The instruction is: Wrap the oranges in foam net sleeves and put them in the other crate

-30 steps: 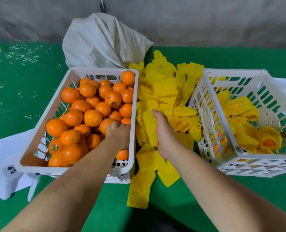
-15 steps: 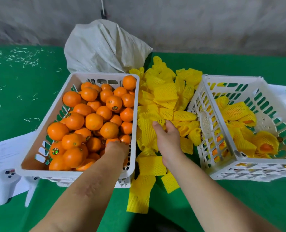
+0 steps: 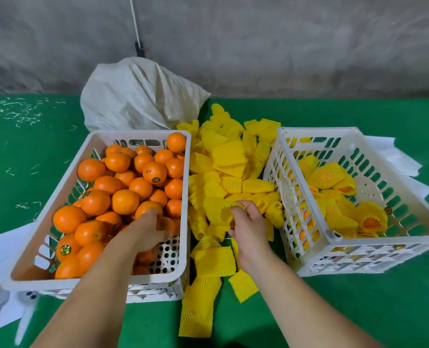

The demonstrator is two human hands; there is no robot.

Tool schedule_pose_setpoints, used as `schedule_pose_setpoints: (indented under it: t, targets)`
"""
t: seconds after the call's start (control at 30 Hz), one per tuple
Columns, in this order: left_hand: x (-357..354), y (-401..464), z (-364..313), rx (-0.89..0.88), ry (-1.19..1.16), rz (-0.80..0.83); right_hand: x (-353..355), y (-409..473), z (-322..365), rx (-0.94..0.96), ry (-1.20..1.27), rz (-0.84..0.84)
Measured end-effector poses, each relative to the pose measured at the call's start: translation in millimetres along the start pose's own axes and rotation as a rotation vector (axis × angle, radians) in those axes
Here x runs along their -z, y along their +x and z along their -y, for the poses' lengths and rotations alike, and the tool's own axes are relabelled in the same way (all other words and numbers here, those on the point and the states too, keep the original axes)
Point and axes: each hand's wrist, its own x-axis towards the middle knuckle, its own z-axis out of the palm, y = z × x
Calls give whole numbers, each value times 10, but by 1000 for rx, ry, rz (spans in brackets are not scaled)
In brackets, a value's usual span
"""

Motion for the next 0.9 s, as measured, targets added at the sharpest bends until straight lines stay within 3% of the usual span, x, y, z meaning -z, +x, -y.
schedule_pose_setpoints:
  t: [0.07,0.13,0.2,0.3,0.37,0.43,0.53,0.77,0.9]
  targets:
    - [114,-102,91,-21,-182,-196,33,-11,3,22,-1,-25]
    - [102,-322,-4,-94,-615,-311,24,-28,20,37,-14,-55]
    - [-12,-537,-196,-243,-1002,-177,-25,-39,34,86,-43,-81]
    - [-227,-722,-407,-383,-1326,219,-134,-61,83,248,-182,-90]
    - [-319,-776,-440,-424,-1314,375,-170,-76,129,357,-324,-62]
    - [-360,-771,-389,-446,-1295,412,-149,-94,150,411,-435,20]
    - [-380,-763,-353,-396,-1344,354,-47,-139,133,428,-511,104]
    - [-486,-783,-423,-468,-1293,176,93,-198,210,476,-476,77]
    - [-498,-799,-428,-534,-1242,214,85,-188,256,492,-477,-14]
